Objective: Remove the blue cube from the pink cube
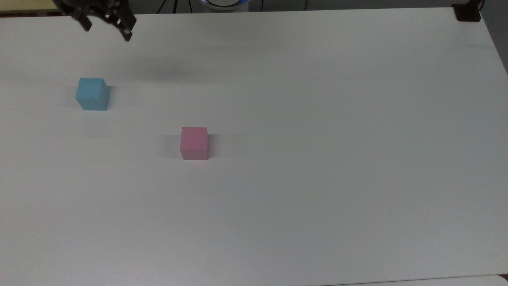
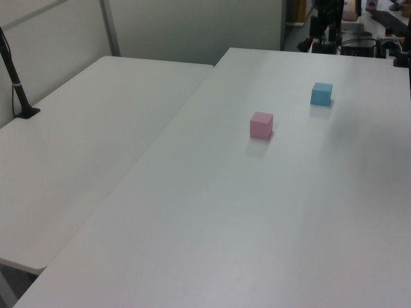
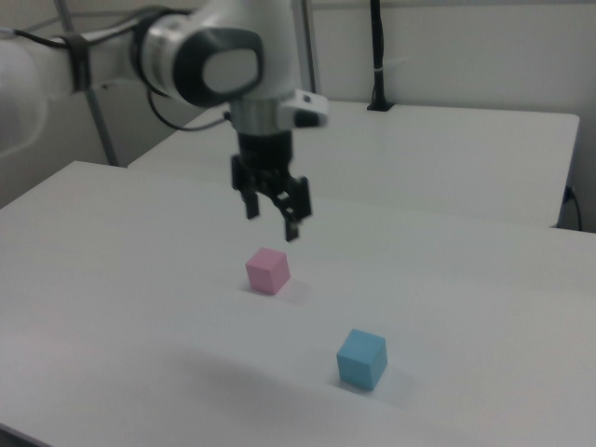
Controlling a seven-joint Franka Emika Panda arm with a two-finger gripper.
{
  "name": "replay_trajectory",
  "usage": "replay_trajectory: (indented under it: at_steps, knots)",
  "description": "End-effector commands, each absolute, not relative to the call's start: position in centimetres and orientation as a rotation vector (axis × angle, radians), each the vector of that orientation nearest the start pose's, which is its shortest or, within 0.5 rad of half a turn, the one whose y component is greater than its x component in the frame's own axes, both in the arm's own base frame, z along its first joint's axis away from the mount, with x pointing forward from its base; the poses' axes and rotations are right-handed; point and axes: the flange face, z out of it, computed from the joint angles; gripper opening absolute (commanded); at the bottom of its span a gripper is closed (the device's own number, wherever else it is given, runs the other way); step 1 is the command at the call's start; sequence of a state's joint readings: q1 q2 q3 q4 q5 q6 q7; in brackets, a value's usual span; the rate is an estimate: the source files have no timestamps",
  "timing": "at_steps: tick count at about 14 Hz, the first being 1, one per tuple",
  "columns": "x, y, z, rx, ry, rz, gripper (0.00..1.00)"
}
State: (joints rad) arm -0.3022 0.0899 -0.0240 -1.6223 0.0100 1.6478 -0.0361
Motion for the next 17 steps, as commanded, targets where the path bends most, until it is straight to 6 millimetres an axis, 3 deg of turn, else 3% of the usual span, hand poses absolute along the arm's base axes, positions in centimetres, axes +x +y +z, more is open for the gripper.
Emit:
replay_trajectory:
  at_steps: [1, 3, 6, 9, 17]
  knots:
    - [54.1, -12.0, 59.3, -3.074, 0.534, 0.075, 1.0]
    - [54.3, -7.1, 60.4, -3.113, 0.486, 0.043, 1.0]
    - [55.0, -2.8, 60.2, -3.234, 0.29, 0.007, 1.0]
    - [56.0, -2.2, 60.6, -3.251, 0.078, -0.096, 1.0]
    - [56.1, -1.4, 60.5, -3.161, 0.091, -0.085, 1.0]
